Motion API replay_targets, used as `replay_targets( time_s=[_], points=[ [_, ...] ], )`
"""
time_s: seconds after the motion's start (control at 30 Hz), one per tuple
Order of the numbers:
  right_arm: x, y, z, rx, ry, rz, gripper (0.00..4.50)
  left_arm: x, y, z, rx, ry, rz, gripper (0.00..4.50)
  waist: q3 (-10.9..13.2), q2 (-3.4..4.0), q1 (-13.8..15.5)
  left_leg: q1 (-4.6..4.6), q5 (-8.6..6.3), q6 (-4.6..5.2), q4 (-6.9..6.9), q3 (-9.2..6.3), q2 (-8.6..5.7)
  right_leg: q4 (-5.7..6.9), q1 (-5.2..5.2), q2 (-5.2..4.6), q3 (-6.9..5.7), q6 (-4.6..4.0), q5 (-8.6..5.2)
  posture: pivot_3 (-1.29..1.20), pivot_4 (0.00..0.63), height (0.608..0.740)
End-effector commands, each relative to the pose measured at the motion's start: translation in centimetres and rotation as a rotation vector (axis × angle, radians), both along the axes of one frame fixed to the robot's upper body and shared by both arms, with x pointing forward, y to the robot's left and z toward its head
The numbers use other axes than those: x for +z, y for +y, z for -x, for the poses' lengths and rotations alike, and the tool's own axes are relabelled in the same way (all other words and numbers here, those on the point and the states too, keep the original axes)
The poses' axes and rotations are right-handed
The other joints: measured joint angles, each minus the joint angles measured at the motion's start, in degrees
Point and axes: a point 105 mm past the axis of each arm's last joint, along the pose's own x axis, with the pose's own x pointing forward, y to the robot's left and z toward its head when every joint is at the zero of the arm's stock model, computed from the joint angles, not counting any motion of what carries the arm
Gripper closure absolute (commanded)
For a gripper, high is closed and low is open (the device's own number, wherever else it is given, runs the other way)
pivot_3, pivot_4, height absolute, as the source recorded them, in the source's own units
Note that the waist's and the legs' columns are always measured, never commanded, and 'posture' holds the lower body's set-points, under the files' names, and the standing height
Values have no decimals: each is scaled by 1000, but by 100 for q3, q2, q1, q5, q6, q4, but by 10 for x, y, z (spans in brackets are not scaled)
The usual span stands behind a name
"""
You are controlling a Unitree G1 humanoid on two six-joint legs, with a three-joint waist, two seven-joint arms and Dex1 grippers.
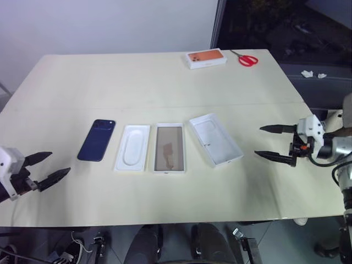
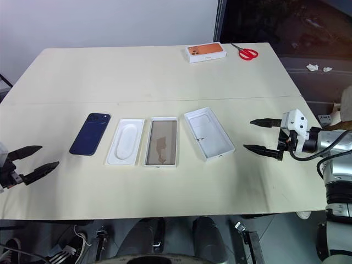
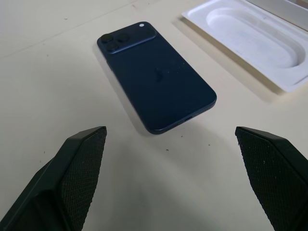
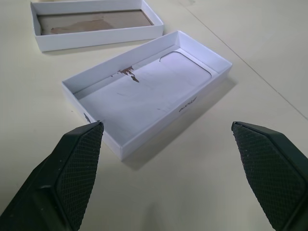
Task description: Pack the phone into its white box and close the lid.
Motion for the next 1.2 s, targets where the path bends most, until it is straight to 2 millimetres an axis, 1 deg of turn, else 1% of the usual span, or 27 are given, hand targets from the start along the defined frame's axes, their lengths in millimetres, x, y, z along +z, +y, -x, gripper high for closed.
replay_targets(
  time_s=[0.03, 0.33, 0.43, 0.57, 0.73, 0.93, 1.03, 1.13, 1.2],
  points=[
    [16, -3, -1, -4, -62, 11, 48, 16, 7, -1, 14, -63, -29, 0, 0, 0, 2, 0, 0, 0, 0, 0, 0, 0, 0, 0, 1, 0, 0, 0, 150, 740],
    [19, 2, -7, -2, -80, 14, 48, 16, 5, -4, 7, -72, -15, 0, 0, 0, 2, 0, 0, 0, 1, 1, 0, 0, 0, 0, 0, 0, 0, 0, 150, 740],
    [20, 3, -8, 4, -75, 13, 48, 12, 4, -2, 5, -68, -5, 0, 0, 1, -4, 0, 0, 0, 0, 1, 0, 0, 0, 0, 0, 0, 0, 0, 150, 740],
    [21, 5, -11, -2, -61, 10, 48, 8, -2, -3, -9, -33, 30, 0, 0, 0, 0, 0, 0, 0, 0, 1, 0, 0, 0, 0, 0, 0, 0, 0, 150, 740],
    [21, 5, -15, -22, -47, 4, 48, 8, -11, -10, -32, 59, 100, 0, 0, 0, 6, 0, 0, 0, 1, 1, 0, 1, 0, 0, 0, 0, 0, 0, 150, 740],
    [24, 17, -21, -23, -104, 73, 48, 20, -23, -23, -7, 47, 212, 0, 0, 0, 4, 0, 0, 0, 2, 1, 0, 3, -1, 0, 1, 1, 0, 0, 150, 740],
    [30, 30, -22, 10, -138, 79, 48, 23, -35, -31, 24, 106, 287, 0, 1, 1, -8, 0, 0, 0, 2, 2, 0, 6, -3, 2, 3, 1, 1, 0, 150, 740],
    [38, 53, -23, 73, -190, 120, 48, 24, -60, -42, 19, 114, 316, 0, 1, 4, -3, 0, 0, 0, 4, 2, 0, 9, -4, 3, 4, 2, 1, 0, 150, 740],
    [47, 72, -23, 115, -224, 86, 48, 22, -68, -54, 57, 101, 311, 0, 1, 4, -1, 0, 0, 0, 7, 2, 0, 11, -4, 5, 4, 2, 1, 0, 150, 740]
  ],
)
